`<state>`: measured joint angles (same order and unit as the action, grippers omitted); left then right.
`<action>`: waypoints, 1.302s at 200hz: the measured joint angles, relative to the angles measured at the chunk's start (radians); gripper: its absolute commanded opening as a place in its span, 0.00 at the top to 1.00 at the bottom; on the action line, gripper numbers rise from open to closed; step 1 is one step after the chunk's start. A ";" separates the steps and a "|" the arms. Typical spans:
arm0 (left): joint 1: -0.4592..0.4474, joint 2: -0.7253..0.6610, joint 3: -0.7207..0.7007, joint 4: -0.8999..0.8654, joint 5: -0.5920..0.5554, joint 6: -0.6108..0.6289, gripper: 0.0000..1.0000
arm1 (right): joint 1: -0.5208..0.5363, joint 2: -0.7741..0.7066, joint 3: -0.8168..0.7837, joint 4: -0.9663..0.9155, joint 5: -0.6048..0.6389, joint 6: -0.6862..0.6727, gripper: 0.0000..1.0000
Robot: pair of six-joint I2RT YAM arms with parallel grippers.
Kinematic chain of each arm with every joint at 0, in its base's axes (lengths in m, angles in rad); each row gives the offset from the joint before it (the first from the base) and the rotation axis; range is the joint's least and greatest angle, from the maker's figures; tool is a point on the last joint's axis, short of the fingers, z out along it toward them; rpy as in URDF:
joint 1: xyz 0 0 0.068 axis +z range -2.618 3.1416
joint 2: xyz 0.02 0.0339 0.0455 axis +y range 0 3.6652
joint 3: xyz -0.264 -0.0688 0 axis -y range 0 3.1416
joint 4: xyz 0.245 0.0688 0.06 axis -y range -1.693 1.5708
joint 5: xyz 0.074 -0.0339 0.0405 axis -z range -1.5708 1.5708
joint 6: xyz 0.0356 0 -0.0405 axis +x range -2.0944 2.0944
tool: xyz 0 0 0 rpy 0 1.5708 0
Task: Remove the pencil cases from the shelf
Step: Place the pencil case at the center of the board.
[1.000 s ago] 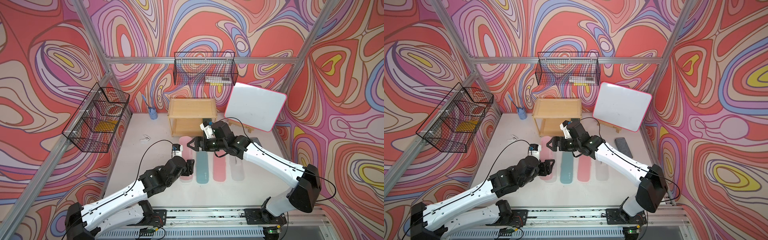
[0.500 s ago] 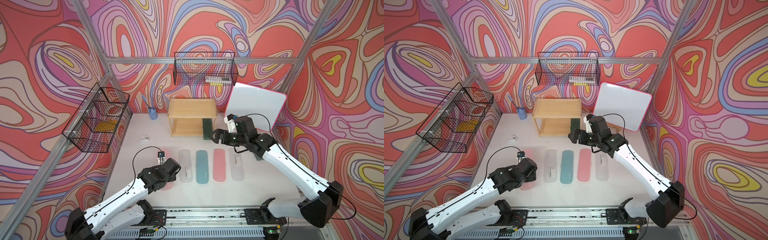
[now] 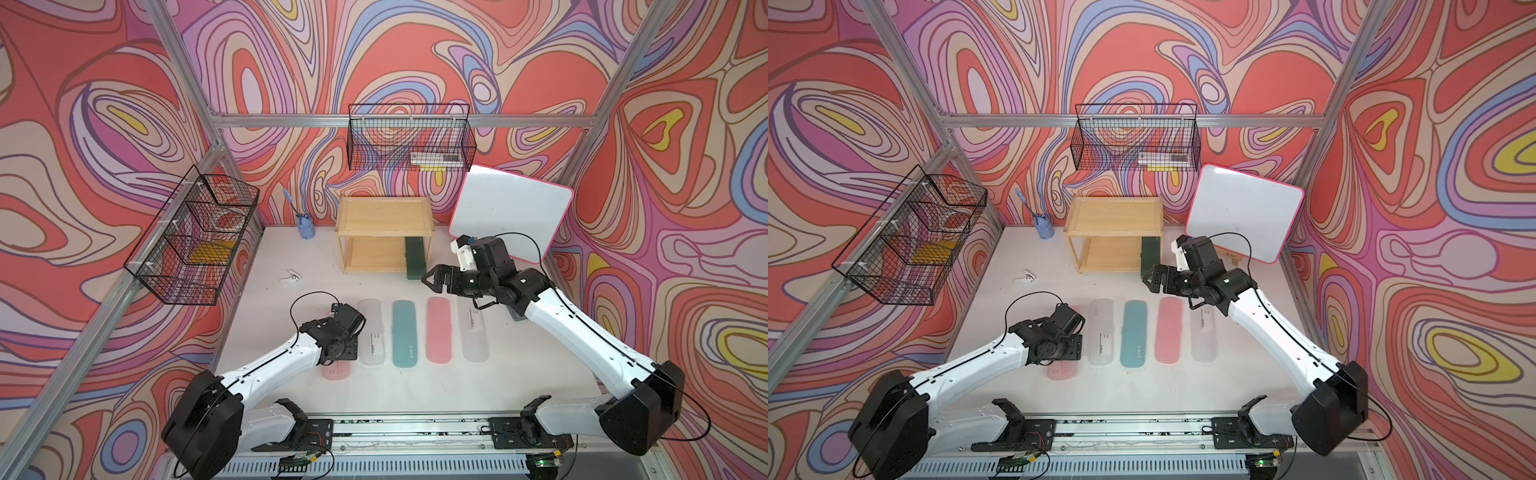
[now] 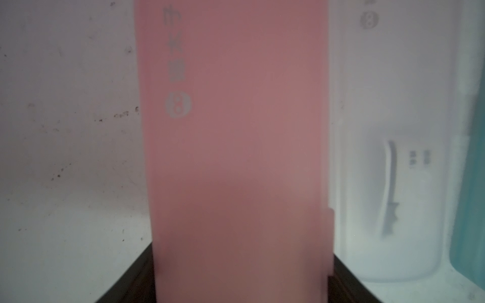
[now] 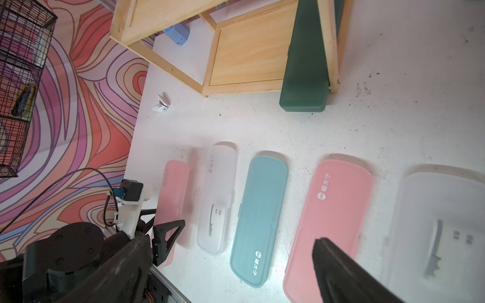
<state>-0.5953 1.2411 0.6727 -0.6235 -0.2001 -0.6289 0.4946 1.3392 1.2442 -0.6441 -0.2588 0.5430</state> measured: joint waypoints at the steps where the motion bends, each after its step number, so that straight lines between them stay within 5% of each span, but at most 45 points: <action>1: 0.000 0.002 0.001 0.002 0.000 0.002 0.33 | 0.000 0.000 0.000 0.000 0.000 0.000 0.02; 34: 0.044 0.061 0.003 0.053 0.021 0.040 0.30 | -0.011 0.000 0.000 0.000 -0.003 -0.006 0.02; 69: 0.092 0.093 0.003 0.102 0.039 0.071 0.10 | -0.018 0.000 -0.001 -0.001 -0.003 -0.008 0.02; 111: 0.099 0.145 0.003 0.145 0.051 0.095 0.00 | -0.019 0.000 -0.002 -0.002 -0.003 -0.010 0.02; 179: 0.100 0.045 0.107 0.096 0.068 0.099 0.01 | -0.027 -0.001 -0.003 -0.020 0.018 -0.024 0.02; 215: 0.099 -0.045 0.240 0.144 0.169 0.057 0.01 | -0.045 -0.022 -0.018 -0.013 0.043 -0.025 0.02; 260: 0.099 0.172 0.294 0.381 0.354 -0.078 0.01 | -0.089 -0.076 -0.076 0.029 0.063 -0.006 0.02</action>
<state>-0.4965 1.4128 0.9665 -0.2424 0.1535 -0.7071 0.4057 1.2636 1.1687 -0.6155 -0.1963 0.5369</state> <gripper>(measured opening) 0.993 0.983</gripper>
